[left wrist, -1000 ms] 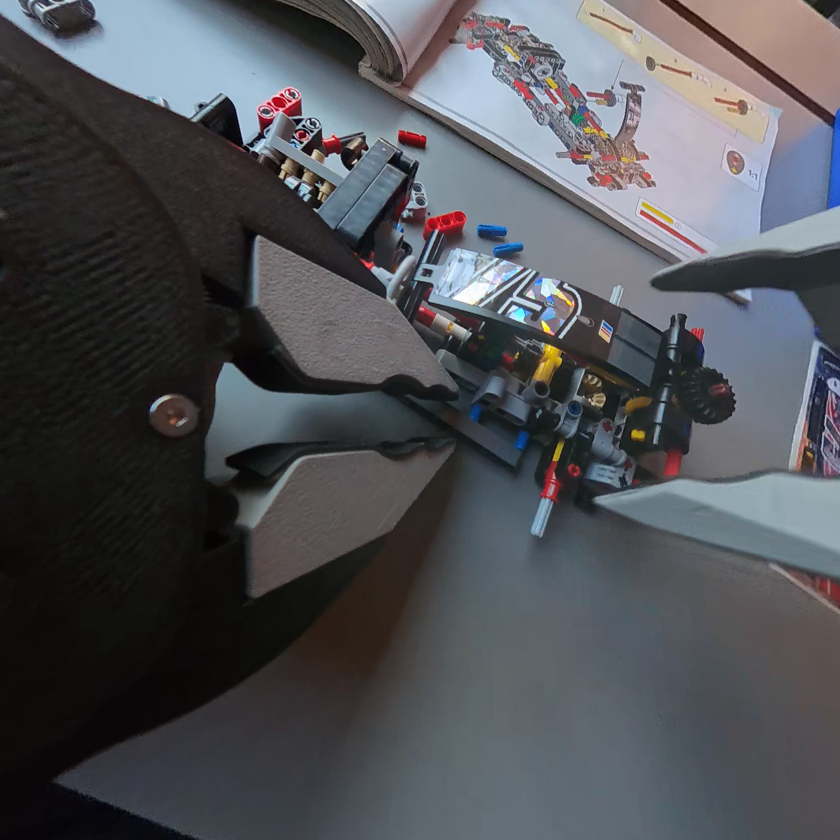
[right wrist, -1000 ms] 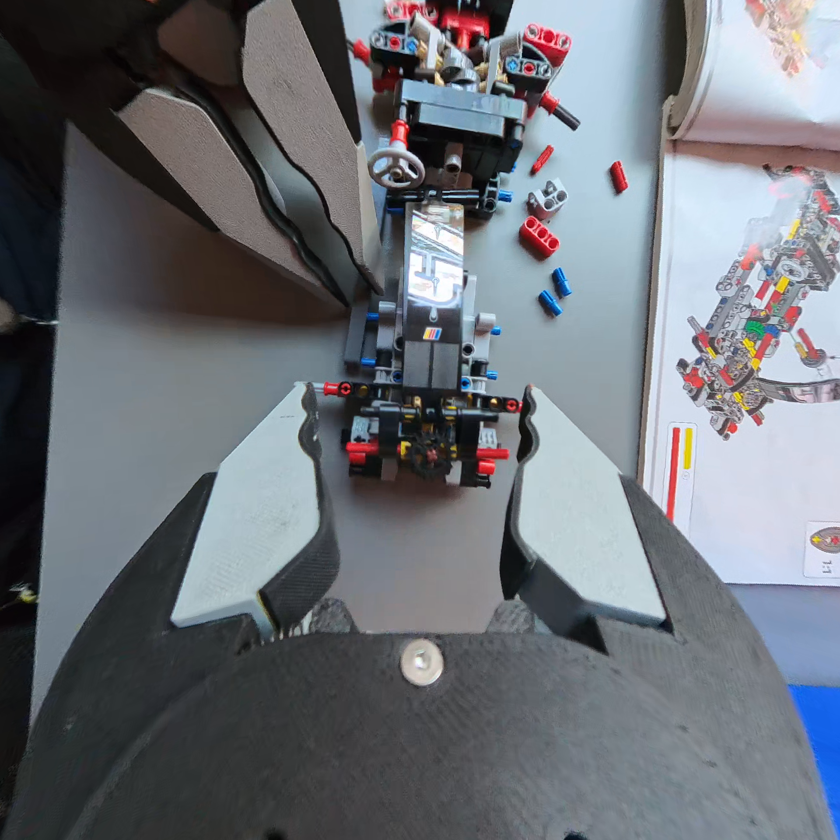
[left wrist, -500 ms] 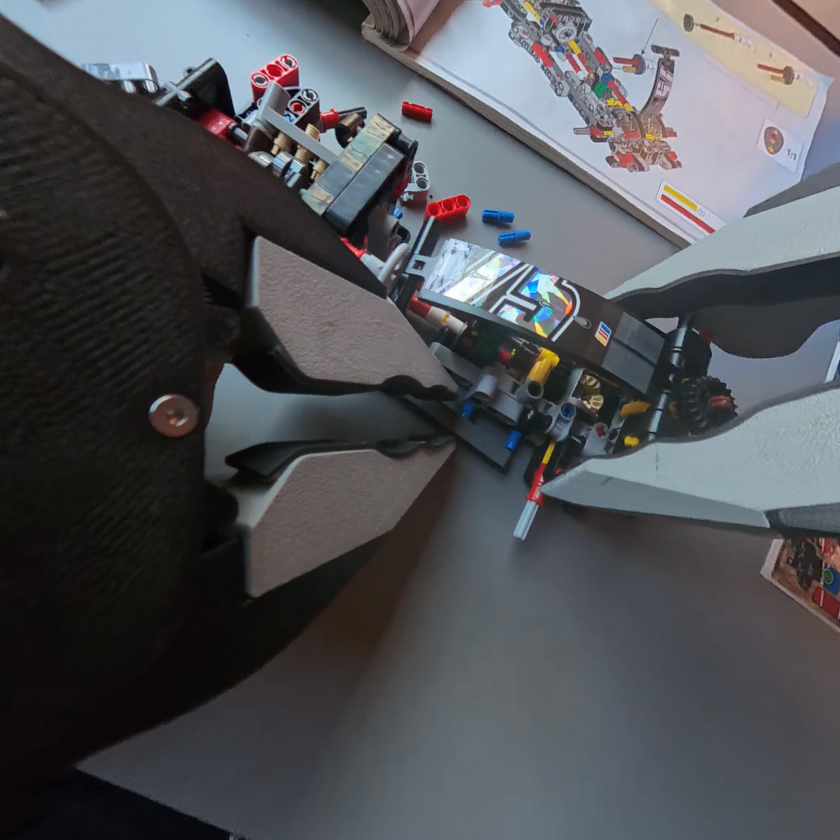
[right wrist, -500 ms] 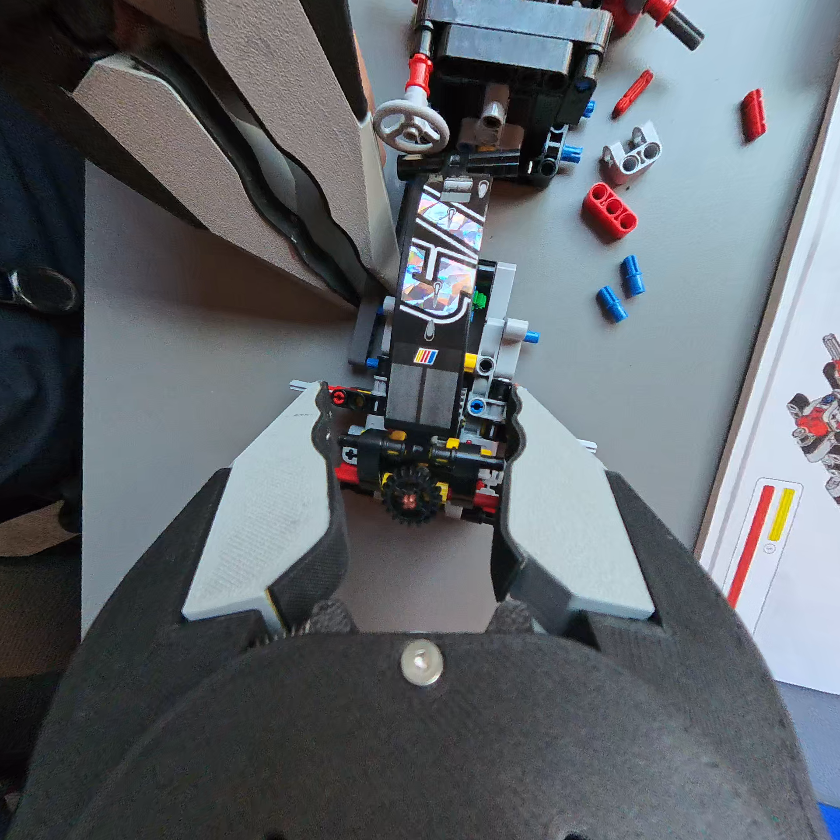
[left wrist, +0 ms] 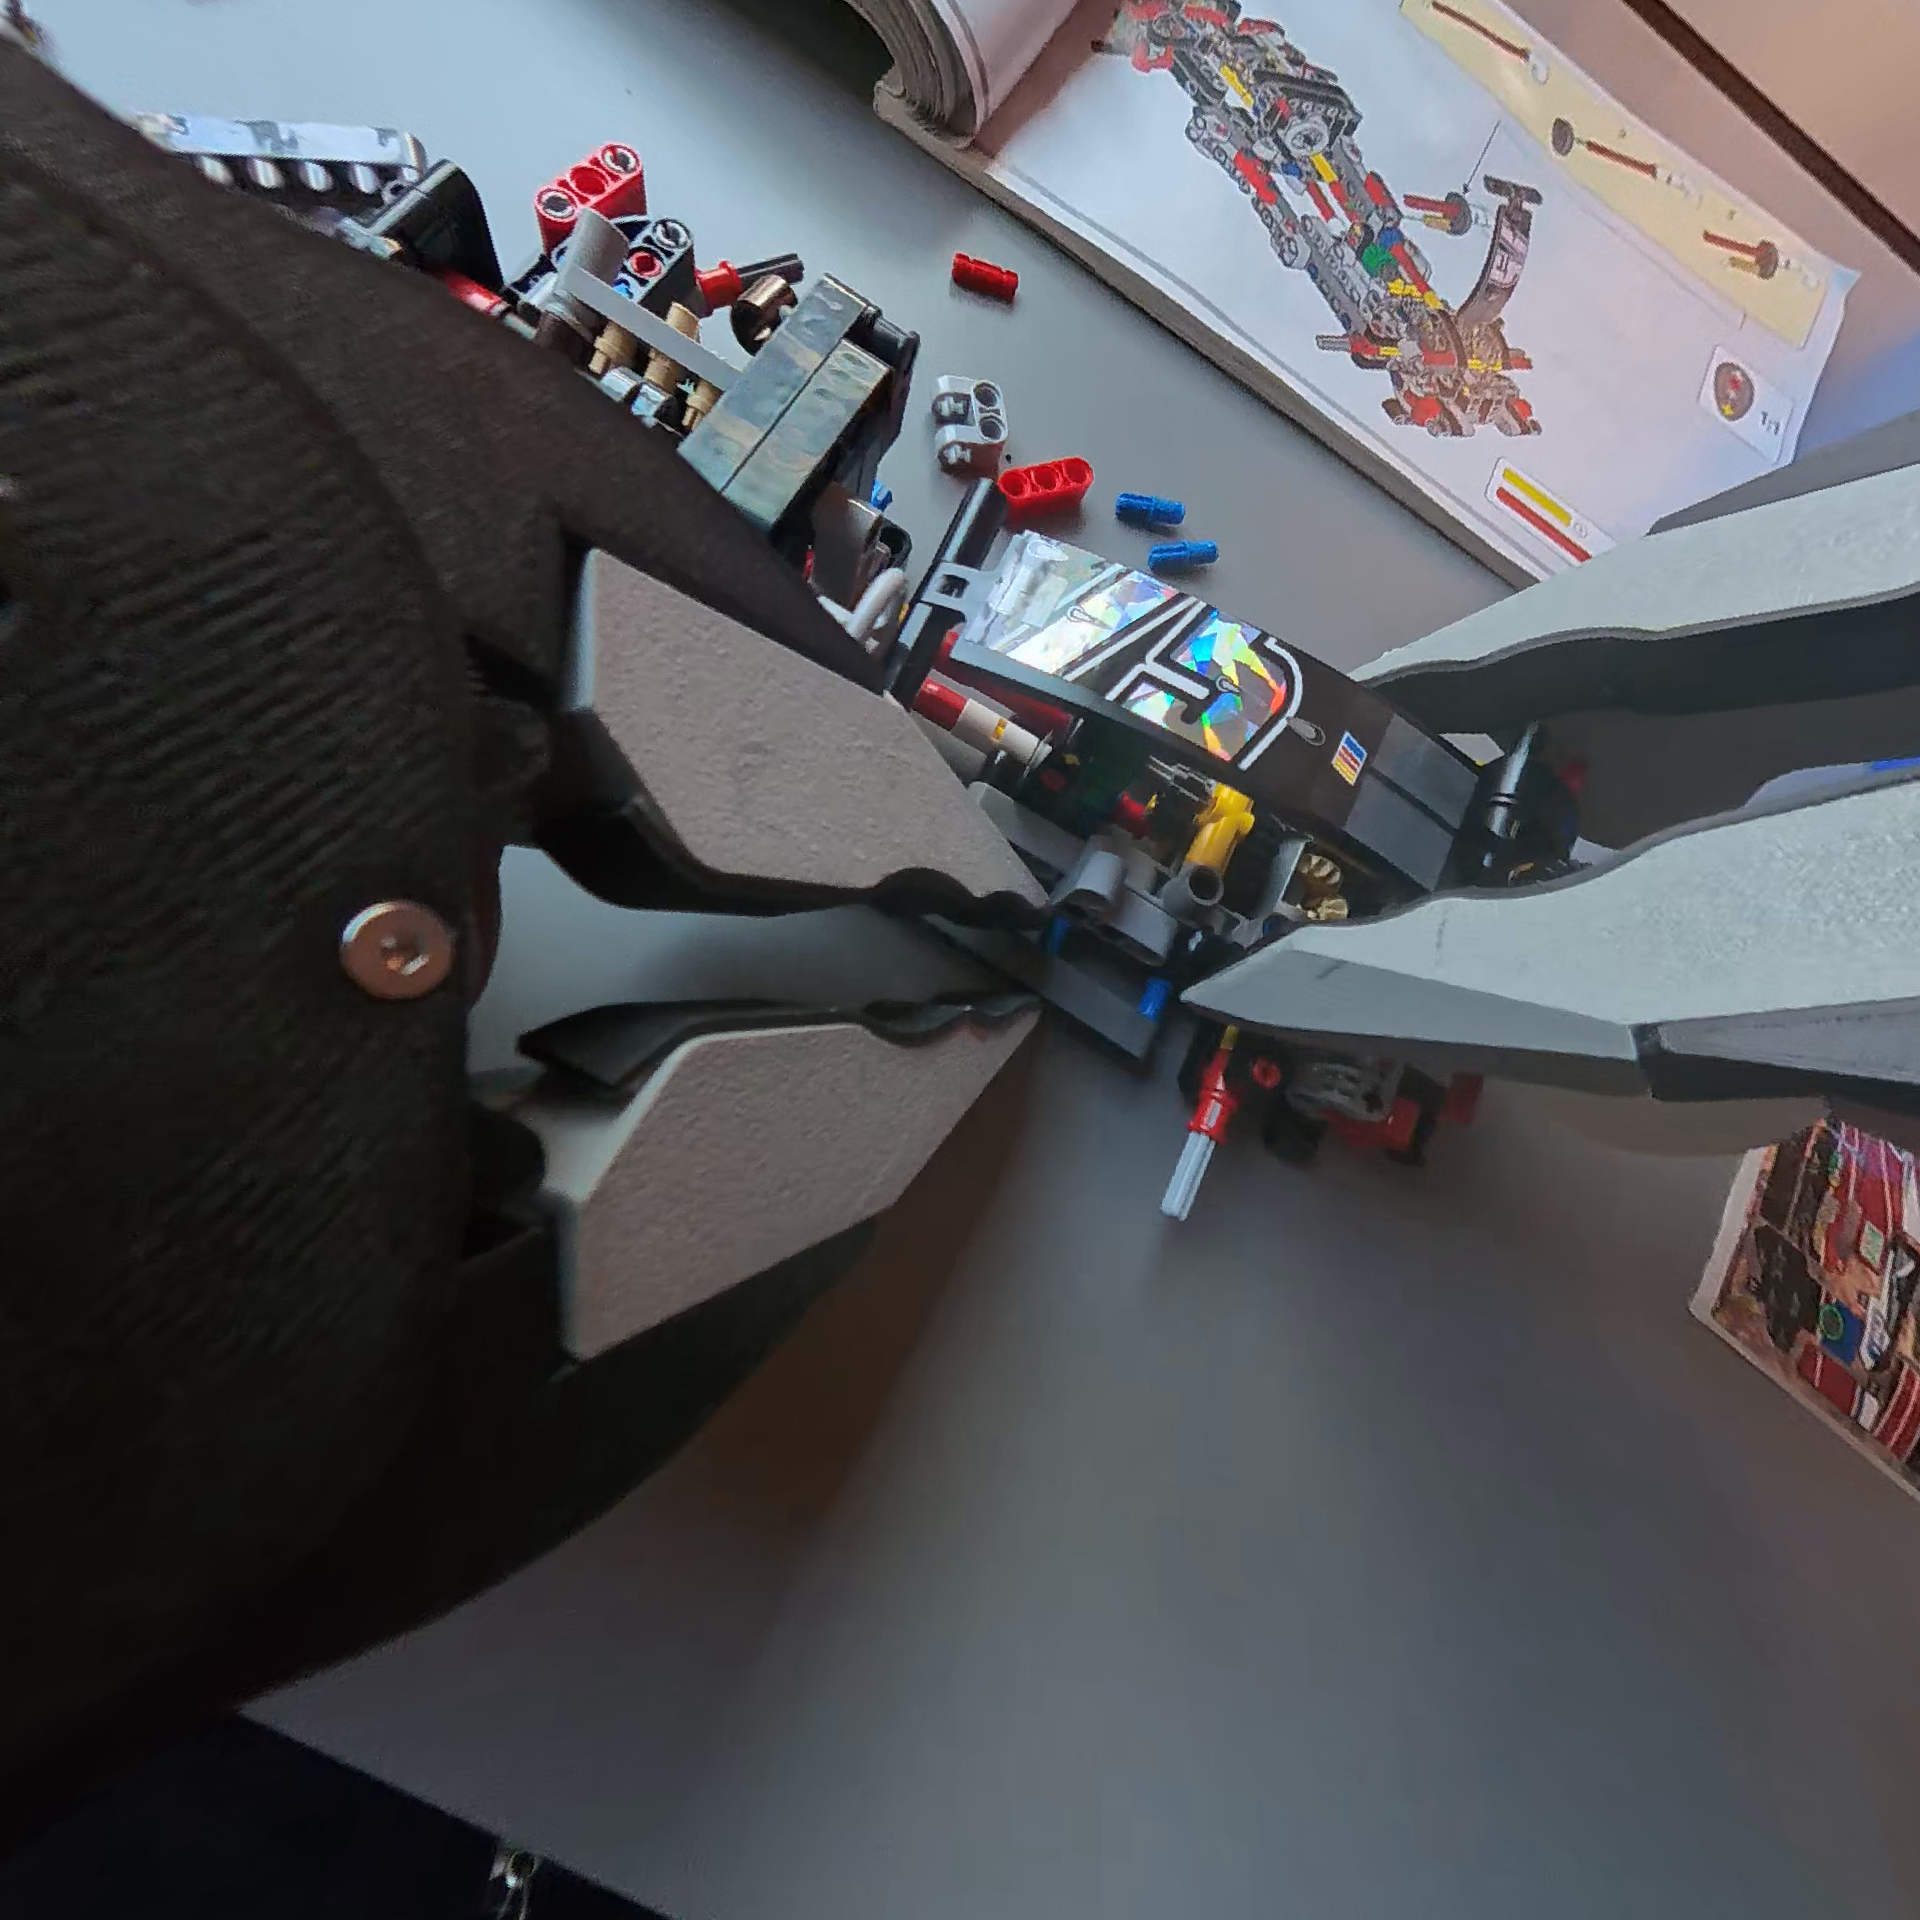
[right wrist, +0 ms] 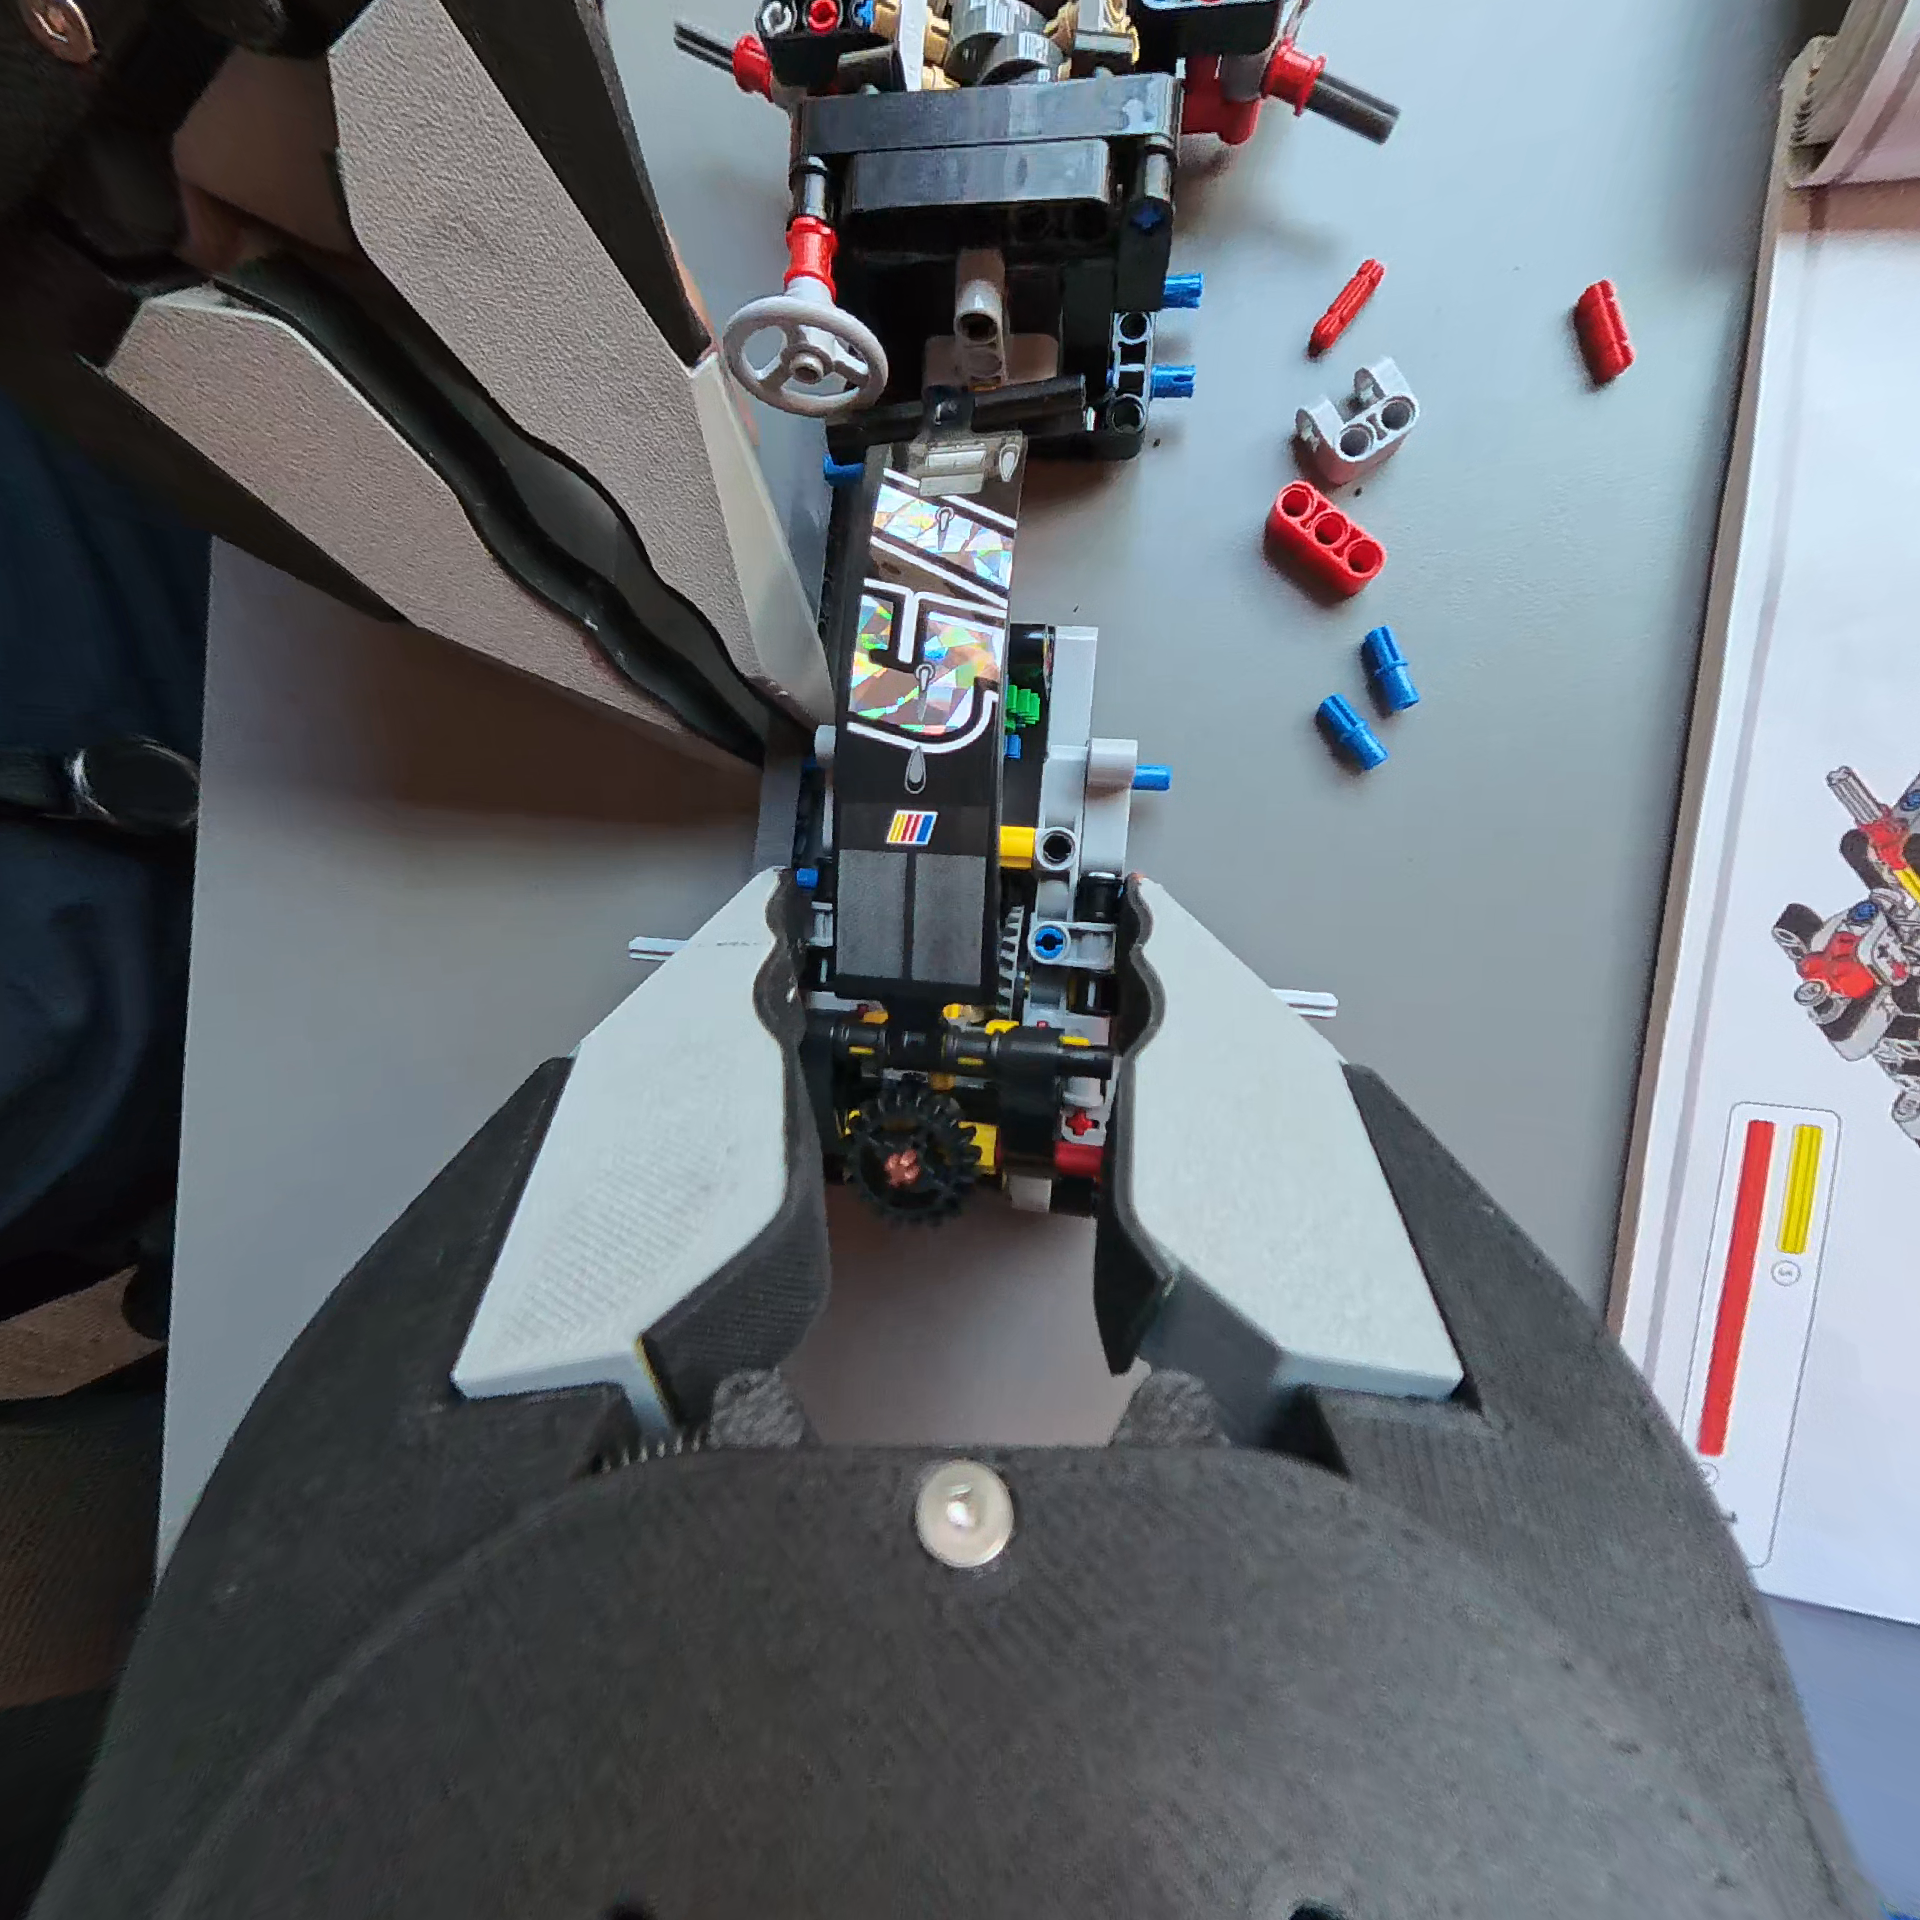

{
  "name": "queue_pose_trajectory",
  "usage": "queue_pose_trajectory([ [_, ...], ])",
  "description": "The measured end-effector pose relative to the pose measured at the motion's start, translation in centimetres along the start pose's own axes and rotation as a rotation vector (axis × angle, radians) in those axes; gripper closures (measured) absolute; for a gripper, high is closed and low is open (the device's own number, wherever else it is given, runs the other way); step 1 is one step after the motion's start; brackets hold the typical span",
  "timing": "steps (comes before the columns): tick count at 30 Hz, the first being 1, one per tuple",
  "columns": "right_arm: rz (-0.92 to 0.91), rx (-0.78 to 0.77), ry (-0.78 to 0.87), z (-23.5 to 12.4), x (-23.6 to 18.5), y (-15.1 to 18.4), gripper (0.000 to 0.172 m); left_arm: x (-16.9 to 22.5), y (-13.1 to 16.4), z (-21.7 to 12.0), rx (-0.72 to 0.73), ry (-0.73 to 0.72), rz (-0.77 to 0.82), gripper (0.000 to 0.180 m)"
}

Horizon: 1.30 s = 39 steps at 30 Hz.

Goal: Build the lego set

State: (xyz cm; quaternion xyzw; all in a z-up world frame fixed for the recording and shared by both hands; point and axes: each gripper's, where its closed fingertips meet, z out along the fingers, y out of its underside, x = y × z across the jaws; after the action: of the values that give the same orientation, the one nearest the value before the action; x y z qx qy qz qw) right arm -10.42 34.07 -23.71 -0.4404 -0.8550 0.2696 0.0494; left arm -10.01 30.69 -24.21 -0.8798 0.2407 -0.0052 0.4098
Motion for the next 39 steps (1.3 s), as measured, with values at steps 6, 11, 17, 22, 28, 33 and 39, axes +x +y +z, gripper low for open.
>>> queue_pose_trajectory([
  [6, -0.005, -0.007, 0.006, 0.6, -0.5, -0.1, 0.098, -0.1, 0.1, 0.1, -0.018, -0.033, -0.031, 0.172],
  [11, -0.062, -0.104, 0.108, 1.6, -0.7, 0.9, 0.084, -0.2, 0.1, 0.1, -0.02, -0.036, -0.061, 0.172],
  [17, -0.039, -0.11, 0.12, 0.9, -0.7, 0.5, 0.084, -0.4, 0.0, 0.3, -0.026, -0.087, -0.033, 0.172],
  [22, -0.012, -0.228, 0.199, 1.1, -0.3, 1.5, 0.088, -0.1, -0.1, 0.5, -0.021, -0.024, -0.111, 0.172],
  [28, -0.022, -0.207, 0.329, 0.7, 0.2, 1.2, 0.091, -0.2, 0.0, 0.6, -0.033, -0.04, -0.101, 0.172],
  [33, -0.023, -0.2, 0.313, 0.7, 0.1, 1.3, 0.093, -0.2, 0.0, 0.6, -0.026, 0.001, -0.15, 0.172],
  [39, -0.072, -0.216, 0.283, 0.8, 0.2, 1.1, 0.096, -0.4, -0.1, 0.5, -0.015, 0.014, -0.183, 0.172],
])
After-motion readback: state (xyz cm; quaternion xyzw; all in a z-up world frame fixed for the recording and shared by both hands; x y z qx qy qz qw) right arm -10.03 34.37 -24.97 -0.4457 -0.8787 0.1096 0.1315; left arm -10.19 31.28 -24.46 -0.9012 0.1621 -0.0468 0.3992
